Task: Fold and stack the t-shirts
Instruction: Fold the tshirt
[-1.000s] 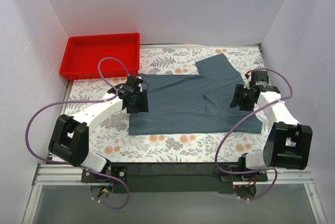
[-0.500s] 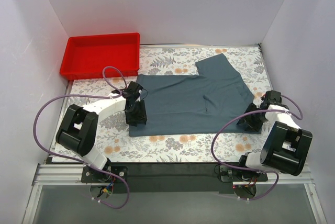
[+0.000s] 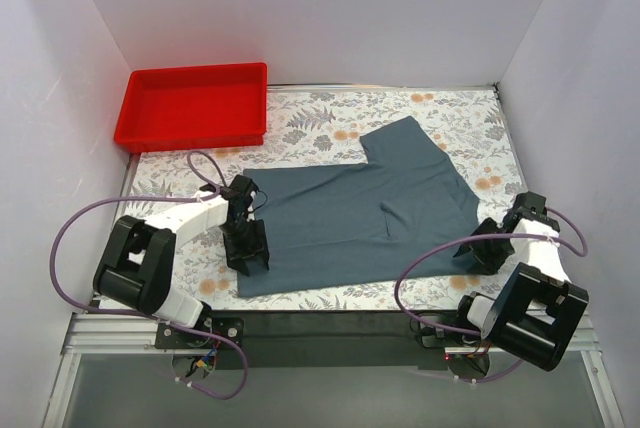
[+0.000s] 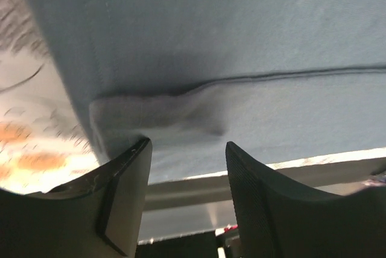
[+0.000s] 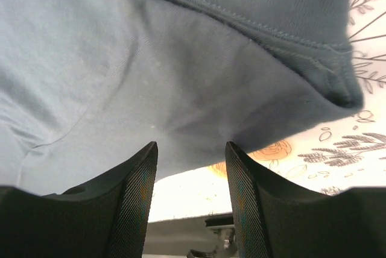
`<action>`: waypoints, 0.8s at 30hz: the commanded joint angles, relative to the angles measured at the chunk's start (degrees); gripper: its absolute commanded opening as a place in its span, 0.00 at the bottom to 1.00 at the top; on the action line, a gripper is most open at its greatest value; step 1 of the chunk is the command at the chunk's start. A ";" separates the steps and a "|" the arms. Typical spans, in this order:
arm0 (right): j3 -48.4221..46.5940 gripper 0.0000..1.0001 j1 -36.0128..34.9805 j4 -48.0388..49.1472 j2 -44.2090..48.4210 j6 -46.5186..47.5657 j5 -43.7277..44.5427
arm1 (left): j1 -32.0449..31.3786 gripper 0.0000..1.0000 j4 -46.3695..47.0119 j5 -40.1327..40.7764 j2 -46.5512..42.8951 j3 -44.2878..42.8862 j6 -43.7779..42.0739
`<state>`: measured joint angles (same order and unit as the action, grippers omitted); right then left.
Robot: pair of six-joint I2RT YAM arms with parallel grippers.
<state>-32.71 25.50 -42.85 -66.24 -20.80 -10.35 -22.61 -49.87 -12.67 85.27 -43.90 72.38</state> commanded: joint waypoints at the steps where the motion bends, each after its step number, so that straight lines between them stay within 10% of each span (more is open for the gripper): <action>1: -5.68 0.47 0.34 -2.24 -0.11 2.59 -0.02 | 2.03 0.50 -5.50 4.66 -1.95 -5.38 -1.53; 9: -24.40 0.49 -4.04 7.15 -7.85 7.00 -5.20 | 9.68 0.57 8.17 16.44 3.22 -23.41 -8.65; 24: -36.72 0.55 -10.64 29.40 -27.09 16.48 -0.64 | 12.77 0.52 34.91 19.00 17.55 -23.86 -14.72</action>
<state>-65.80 15.77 -19.62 -91.68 -9.02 -11.88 -10.02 -22.74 5.19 102.80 -67.55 60.34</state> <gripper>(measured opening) 0.543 0.531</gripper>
